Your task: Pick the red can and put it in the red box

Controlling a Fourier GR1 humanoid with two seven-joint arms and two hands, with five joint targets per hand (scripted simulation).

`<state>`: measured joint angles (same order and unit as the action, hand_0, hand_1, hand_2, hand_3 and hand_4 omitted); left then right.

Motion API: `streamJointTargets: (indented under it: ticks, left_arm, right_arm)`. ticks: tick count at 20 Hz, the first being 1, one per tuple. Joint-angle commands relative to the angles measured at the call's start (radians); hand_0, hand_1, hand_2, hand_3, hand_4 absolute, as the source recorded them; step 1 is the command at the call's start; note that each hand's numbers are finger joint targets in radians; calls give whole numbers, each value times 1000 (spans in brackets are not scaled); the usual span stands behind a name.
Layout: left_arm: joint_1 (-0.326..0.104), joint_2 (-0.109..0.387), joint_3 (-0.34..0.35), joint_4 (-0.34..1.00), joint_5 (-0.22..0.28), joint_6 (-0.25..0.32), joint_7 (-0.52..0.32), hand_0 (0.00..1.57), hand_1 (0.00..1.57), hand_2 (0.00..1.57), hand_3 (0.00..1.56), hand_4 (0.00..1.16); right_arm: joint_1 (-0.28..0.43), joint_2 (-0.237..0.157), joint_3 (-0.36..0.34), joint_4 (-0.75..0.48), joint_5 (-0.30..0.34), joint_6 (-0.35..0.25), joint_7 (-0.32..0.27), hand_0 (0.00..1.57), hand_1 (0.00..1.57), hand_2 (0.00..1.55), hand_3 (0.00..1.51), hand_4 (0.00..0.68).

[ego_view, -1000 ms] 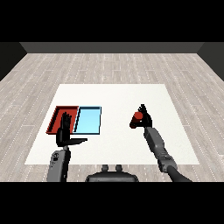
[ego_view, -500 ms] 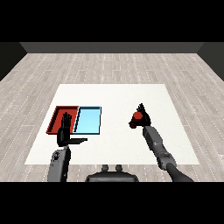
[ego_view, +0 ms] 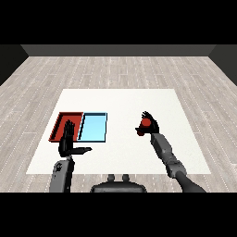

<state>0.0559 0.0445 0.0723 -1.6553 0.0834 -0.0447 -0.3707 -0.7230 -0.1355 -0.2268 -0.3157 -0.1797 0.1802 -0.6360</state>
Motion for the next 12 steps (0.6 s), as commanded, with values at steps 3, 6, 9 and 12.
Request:
streamJointTargets:
  ticks: [3,6,9,12]
  left_arm:
    - [3,2,12,8,-1,6,-8,0,0,0,0,0]
    - [2,7,12,54,-14,-2,-43,0,0,0,0,0]
    - [-17,5,-10,-6,-6,-4,26,0,0,0,0,0]
    - [-29,-2,-4,42,-20,6,-22,0,0,0,0,0]
  right_arm:
    - [-30,8,3,-14,14,-104,34,1488,1488,1466,1441,663]
    - [-37,19,12,36,45,-128,-48,1494,1494,1464,1437,667]
    - [-1,15,45,-70,57,-143,20,1464,1464,1453,1425,656]
    - [28,11,46,-55,71,-142,-53,1461,1461,1451,1418,649]
